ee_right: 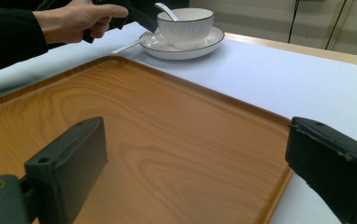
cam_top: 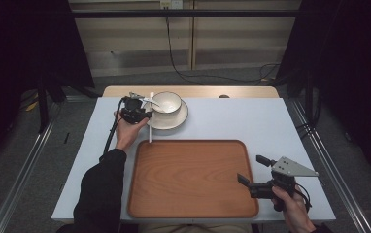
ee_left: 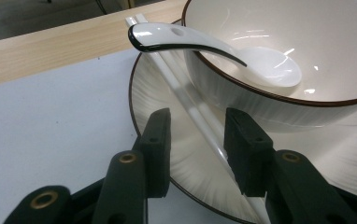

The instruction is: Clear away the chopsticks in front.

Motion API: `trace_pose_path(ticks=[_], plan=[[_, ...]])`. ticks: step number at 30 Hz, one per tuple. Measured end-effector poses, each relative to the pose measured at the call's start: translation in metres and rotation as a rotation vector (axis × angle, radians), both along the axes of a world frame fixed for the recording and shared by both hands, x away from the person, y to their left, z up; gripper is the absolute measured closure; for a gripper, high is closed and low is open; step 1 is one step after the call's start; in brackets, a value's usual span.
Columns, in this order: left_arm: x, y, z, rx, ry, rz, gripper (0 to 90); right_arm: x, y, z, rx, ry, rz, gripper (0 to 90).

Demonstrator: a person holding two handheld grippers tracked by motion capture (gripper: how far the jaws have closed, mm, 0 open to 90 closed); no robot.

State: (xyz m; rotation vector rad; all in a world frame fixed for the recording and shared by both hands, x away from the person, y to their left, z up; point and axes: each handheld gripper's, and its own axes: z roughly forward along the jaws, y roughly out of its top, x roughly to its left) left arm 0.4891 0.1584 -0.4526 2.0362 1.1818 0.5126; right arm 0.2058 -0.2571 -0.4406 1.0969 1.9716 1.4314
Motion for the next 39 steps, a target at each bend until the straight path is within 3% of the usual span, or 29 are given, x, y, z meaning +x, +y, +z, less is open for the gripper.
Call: trace_pose_path(ticks=[7,10,13,15,18,22,23,25,31,35,39], plan=[[0.002,-0.003,-0.001,-0.015,0.018,0.024,68.2,0.000,0.000,0.000,0.001,0.000,-0.001,5.3],[0.004,-0.003,-0.002,0.012,0.026,0.025,71.8,0.000,0.000,0.000,-0.002,-0.001,0.004,5.3],[0.006,-0.004,-0.005,0.000,0.031,0.028,72.8,0.000,0.000,0.000,-0.002,0.000,0.010,5.3],[0.007,-0.003,-0.007,0.021,0.041,0.041,72.8,0.000,0.000,0.000,-0.002,-0.001,0.010,5.3],[0.009,-0.002,-0.007,0.003,0.047,0.063,75.0,0.000,0.000,0.000,0.001,-0.002,0.001,5.3],[0.012,-0.005,-0.007,0.015,0.046,0.078,75.8,0.000,0.000,0.000,0.001,0.000,0.005,5.3],[0.013,-0.003,-0.006,0.041,0.062,0.063,76.6,0.000,0.000,0.000,-0.004,0.002,0.011,5.3],[0.016,-0.007,-0.004,0.050,0.074,0.087,77.1,0.000,0.001,-0.001,-0.004,0.007,0.010,5.3],[0.021,-0.011,-0.006,0.032,0.083,0.116,78.2,0.000,0.000,-0.001,-0.003,0.007,0.015,5.3],[0.021,-0.011,-0.005,0.047,0.091,0.124,79.0,0.000,0.001,-0.001,-0.003,0.006,0.012,5.3],[0.021,-0.011,-0.006,0.027,0.112,0.137,83.3,0.000,0.001,-0.001,-0.006,0.003,0.014,5.3]])
